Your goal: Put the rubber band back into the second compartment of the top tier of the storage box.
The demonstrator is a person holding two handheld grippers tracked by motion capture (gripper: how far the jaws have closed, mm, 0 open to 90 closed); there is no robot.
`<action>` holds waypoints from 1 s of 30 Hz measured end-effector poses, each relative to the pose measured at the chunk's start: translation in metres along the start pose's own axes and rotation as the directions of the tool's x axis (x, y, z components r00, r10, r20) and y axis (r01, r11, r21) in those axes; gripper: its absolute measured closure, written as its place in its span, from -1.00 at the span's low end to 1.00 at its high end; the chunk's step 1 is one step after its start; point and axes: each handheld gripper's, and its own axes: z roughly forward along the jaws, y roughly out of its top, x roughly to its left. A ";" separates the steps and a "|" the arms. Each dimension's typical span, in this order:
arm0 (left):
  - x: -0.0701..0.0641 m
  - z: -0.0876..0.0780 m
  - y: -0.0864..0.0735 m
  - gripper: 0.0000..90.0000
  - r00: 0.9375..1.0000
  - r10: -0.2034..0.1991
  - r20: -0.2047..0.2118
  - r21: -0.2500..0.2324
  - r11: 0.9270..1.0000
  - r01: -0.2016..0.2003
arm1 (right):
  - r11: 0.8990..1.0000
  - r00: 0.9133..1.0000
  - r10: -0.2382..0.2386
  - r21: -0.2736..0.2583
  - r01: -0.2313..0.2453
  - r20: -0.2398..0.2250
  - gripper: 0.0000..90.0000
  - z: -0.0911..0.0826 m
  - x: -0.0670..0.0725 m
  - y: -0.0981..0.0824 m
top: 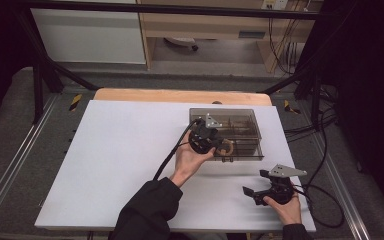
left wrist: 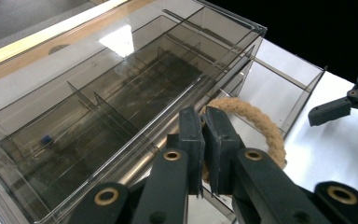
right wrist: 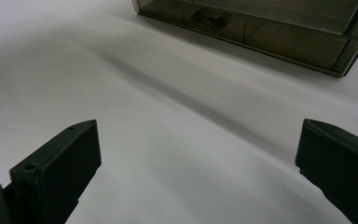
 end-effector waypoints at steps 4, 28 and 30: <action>0.003 0.004 0.000 0.88 1.000 -0.007 -0.008 0.005 1.000 0.007 | 1.000 1.000 0.000 0.000 0.000 0.000 -0.98 0.000 0.000 0.000; 0.002 0.020 -0.007 0.88 1.000 0.010 0.015 0.033 0.999 -0.010 | 1.000 1.000 0.002 0.001 -0.002 -0.003 -0.99 0.000 0.000 0.000; 0.001 0.021 -0.008 0.88 1.000 0.012 0.017 0.035 0.999 -0.013 | 1.000 1.000 0.002 0.000 -0.002 -0.003 -0.98 0.000 0.000 0.000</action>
